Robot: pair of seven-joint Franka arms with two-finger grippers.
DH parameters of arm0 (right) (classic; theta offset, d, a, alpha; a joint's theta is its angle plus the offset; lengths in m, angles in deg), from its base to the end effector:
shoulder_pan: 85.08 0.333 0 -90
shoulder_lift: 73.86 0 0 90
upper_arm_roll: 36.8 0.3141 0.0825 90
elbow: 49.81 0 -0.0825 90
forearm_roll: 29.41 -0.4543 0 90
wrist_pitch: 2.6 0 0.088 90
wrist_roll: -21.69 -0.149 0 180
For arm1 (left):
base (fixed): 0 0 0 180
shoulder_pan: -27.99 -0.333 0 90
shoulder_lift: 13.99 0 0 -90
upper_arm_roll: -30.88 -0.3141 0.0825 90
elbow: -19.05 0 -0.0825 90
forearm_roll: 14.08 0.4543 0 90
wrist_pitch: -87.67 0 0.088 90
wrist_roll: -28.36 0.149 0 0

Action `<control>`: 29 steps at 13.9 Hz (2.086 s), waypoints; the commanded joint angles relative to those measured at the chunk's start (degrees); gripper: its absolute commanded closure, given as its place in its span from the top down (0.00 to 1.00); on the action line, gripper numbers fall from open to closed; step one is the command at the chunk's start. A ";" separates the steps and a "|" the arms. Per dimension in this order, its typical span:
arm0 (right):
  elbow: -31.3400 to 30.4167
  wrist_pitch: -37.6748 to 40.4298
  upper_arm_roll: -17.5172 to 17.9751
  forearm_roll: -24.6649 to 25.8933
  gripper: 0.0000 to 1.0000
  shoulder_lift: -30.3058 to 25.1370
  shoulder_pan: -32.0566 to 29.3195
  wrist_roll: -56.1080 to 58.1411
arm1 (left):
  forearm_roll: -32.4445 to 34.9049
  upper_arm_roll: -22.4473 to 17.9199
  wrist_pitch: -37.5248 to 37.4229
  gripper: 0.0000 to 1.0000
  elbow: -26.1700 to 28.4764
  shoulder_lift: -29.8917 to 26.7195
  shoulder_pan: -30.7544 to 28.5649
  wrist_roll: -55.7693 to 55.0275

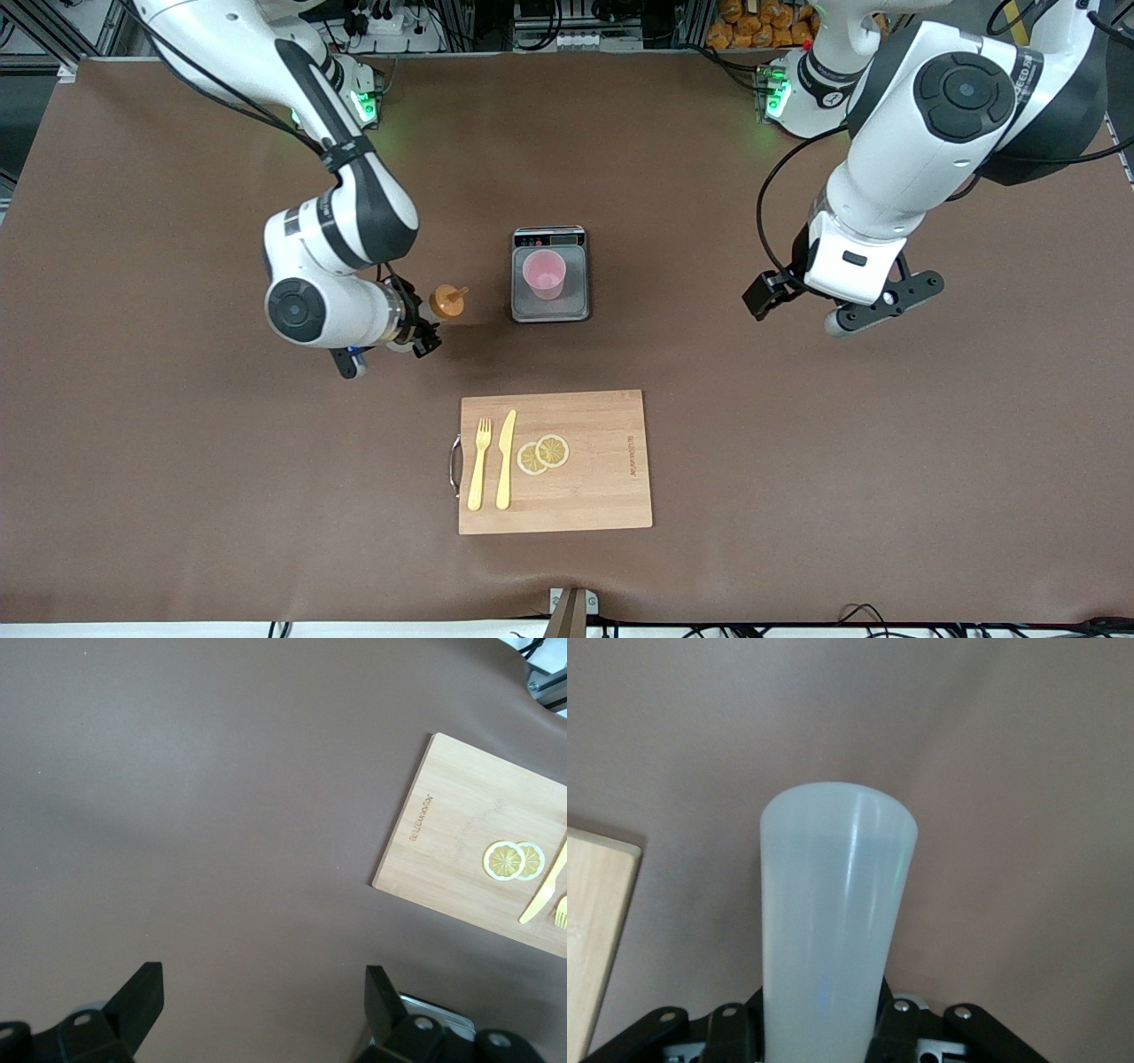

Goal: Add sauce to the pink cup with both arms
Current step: 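Release the cup with the left gripper while the right gripper carries the bottle, then tilt the bottle over the cup while the left gripper retreats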

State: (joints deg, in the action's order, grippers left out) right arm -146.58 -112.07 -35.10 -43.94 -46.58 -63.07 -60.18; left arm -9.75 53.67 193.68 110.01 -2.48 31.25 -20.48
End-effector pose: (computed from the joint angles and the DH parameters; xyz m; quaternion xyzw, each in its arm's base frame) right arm 0.6206 0.3021 0.2254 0.8311 -0.5282 -0.1716 0.0279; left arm 0.6396 -0.2849 0.4734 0.9803 0.1936 0.0297 0.0251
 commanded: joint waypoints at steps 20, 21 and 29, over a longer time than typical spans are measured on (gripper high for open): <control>-2.11 6.20 -0.46 16.21 0.36 -0.03 13.67 -24.74 | 1.48 0.42 -3.36 1.00 0.44 -5.53 -12.39 27.10; -1.32 6.20 -0.46 16.12 0.36 0.75 13.50 -25.44 | 1.48 0.50 -3.44 1.00 0.44 -5.88 -13.53 28.96; 7.91 13.75 -0.47 16.47 0.35 6.12 14.20 -28.43 | 0.95 0.50 -11.25 1.00 -3.49 -9.40 -16.09 33.98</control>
State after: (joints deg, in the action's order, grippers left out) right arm -141.96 -100.97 -35.56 -28.96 -41.40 -49.70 -86.17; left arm -9.52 53.58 186.19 109.10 -10.78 15.98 11.99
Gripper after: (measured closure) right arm 0.643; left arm 0.000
